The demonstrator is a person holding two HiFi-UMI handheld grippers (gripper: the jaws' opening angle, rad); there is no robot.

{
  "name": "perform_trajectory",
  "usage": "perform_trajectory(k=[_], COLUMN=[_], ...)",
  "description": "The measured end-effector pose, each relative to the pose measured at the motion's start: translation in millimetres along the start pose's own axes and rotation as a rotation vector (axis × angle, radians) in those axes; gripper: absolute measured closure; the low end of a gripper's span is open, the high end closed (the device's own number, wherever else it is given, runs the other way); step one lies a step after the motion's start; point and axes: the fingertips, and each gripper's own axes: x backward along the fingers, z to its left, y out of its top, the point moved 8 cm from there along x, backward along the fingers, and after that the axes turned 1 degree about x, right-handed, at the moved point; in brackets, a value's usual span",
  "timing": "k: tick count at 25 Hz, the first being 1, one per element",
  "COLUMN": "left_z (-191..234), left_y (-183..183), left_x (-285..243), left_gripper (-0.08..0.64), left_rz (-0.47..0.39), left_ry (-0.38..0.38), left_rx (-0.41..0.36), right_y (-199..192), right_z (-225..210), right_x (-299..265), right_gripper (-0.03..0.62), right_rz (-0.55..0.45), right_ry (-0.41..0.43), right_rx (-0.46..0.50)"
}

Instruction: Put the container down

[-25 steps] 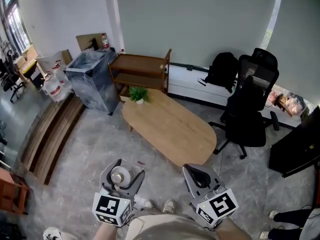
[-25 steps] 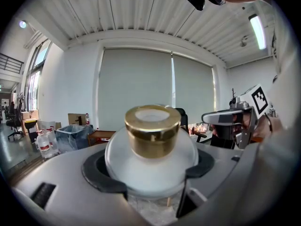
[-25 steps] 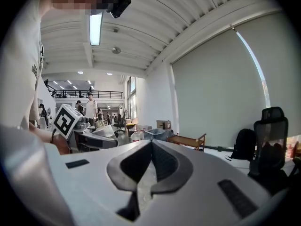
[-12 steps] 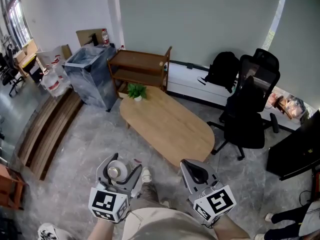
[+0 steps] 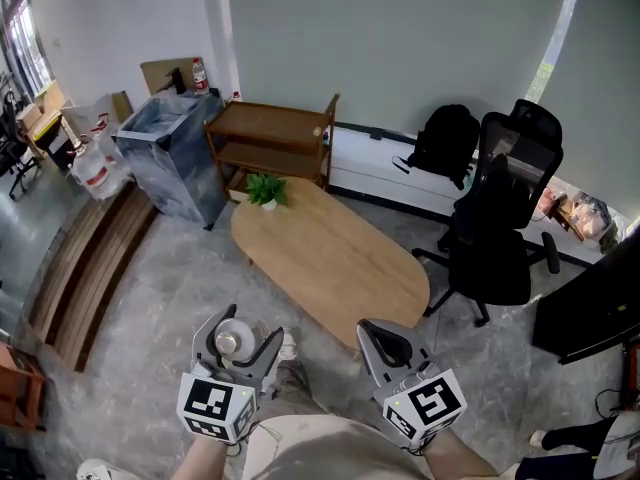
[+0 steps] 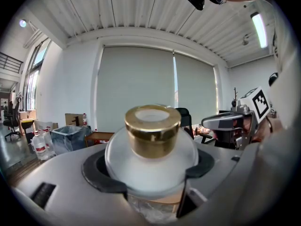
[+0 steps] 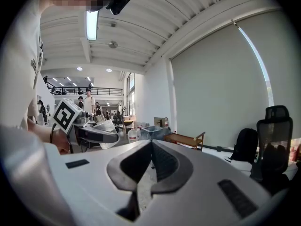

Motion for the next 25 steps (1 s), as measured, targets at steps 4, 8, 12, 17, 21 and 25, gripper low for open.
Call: perform_trajectory(k=[4, 8, 12, 17, 21, 25], left_z=[26, 57, 95, 149, 192, 232], left_y=[6, 13, 25, 42, 56, 68], left_x=[-35, -75, -119, -169, -214, -251], left_gripper=[0.224, 0.224, 0.224, 0.224, 0.224, 0.224], left_rz=[0.014, 0.026, 0.042, 0.056, 0.056, 0.051], left_ry=[-0.012, -0.027, -0.041, -0.07, -0.104, -0.13], left_rx=[0.003, 0.002, 0.003, -0.006, -0.008, -0.02], right_y=[-1, 0, 7, 21, 31, 39], right_z=[-22, -44, -69, -98, -123, -143], right_x=[-37, -80, -129, -196, -248, -295], right_gripper=[0.597, 0.597, 0.597, 0.597, 0.597, 0.595], right_rz=[0.017, 0.038, 0.066, 0.087, 0.107, 0.124], right_ry=[-0.005, -0.013, -0.025, -0.055, -0.086, -0.121], right_rx=[-0.008, -0.015, -0.026, -0.035, -0.038, -0.043])
